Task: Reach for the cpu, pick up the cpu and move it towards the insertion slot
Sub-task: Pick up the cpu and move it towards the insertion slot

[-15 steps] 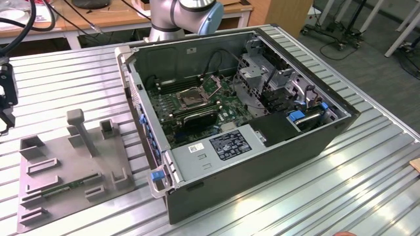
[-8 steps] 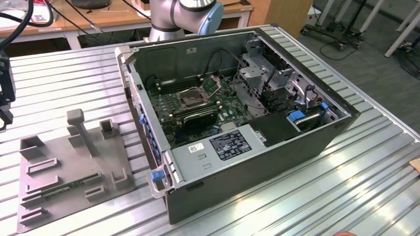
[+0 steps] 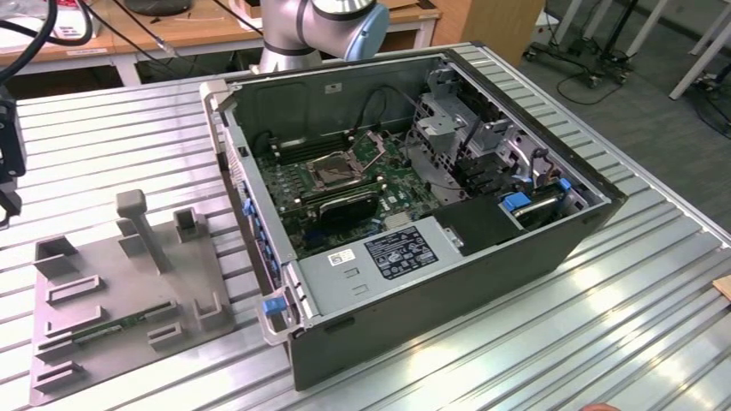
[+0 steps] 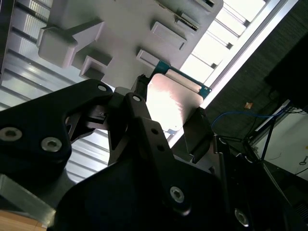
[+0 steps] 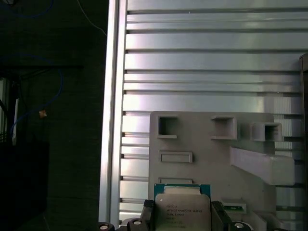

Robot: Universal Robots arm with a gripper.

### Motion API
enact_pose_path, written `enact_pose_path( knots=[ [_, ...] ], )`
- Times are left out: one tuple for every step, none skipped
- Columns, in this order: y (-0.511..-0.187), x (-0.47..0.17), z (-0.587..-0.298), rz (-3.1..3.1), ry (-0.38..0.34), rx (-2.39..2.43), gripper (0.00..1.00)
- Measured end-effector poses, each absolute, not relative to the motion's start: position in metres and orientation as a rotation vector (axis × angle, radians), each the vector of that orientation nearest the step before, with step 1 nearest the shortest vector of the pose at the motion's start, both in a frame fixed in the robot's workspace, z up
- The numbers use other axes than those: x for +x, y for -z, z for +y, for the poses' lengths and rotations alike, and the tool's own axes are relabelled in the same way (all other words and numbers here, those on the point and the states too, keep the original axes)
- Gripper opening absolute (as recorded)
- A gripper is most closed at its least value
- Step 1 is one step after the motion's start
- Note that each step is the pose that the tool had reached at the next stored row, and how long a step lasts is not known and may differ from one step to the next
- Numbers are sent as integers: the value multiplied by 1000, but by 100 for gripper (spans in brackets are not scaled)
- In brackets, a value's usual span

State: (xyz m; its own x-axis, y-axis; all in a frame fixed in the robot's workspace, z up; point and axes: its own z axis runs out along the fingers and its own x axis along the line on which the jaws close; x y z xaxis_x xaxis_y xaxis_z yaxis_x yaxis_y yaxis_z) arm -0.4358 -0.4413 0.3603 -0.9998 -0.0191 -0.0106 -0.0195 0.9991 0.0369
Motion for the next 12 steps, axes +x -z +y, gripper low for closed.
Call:
enact_pose_path(
  knots=[
    [-361,-436,-441,3131,-58,-30,54],
    [-361,-436,-441,3130,-58,-30,54],
    [-361,-436,-441,3130,-58,-30,54],
    [-361,-436,-441,3130,-58,-30,54],
    [-361,-436,-441,3130,-58,-30,54],
    [-361,-436,-441,3130,-58,-30,54],
    [-361,-436,-441,3130,-58,-30,54],
    [-361,-436,-441,3130,-58,-30,54],
    [-361,-436,-441,3130,-58,-30,54],
    [-362,-436,-441,3130,-58,-30,54],
    [-362,-436,-441,3131,-58,-30,54],
    [-362,-436,-441,3130,-58,-30,54]
  ],
)
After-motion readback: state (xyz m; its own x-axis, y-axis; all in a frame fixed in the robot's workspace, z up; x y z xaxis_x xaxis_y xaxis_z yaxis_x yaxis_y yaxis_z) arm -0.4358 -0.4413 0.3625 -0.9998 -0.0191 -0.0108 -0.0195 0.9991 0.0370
